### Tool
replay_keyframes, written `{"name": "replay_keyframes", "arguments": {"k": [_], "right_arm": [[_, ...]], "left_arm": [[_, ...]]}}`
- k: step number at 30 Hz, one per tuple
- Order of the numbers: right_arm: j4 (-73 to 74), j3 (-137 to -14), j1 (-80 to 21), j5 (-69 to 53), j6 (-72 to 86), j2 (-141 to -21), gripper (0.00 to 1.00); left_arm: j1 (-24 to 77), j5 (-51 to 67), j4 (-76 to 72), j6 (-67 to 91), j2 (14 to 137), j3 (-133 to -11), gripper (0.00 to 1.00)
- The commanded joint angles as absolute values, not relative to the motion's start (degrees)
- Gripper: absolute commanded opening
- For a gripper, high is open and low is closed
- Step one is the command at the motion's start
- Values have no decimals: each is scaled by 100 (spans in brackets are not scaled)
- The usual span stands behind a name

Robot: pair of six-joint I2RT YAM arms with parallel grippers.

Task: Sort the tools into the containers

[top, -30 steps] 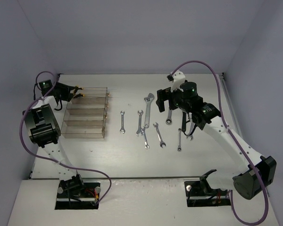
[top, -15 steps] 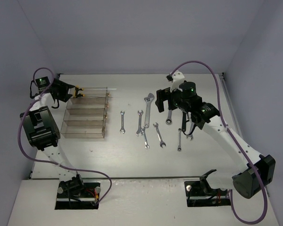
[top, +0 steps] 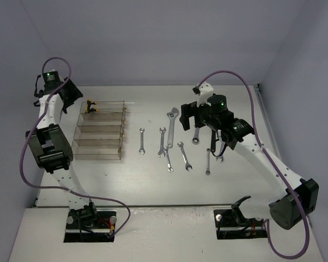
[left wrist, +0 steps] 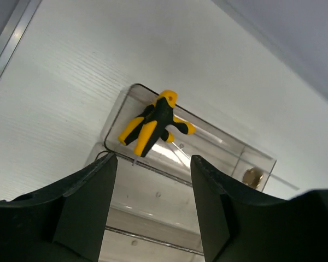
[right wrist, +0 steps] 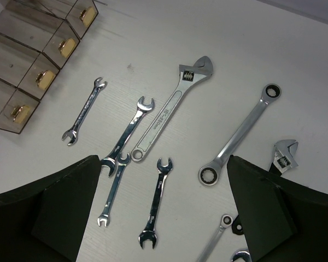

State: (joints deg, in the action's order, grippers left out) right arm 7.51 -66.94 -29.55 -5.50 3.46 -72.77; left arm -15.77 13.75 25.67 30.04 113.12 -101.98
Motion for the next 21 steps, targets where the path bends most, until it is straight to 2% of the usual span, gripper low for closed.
{"name": "replay_keyframes", "arguments": {"k": [1,21], "right_arm": [[404,-6834,-2927,-657,413,-7404,98],[404,-6759,-2927,-709,492,-7444,98]], "left_arm": [[-914,303,3116,1207,11146,-10466,53],[-861,0,3361,809,11883,-10942,53]]}}
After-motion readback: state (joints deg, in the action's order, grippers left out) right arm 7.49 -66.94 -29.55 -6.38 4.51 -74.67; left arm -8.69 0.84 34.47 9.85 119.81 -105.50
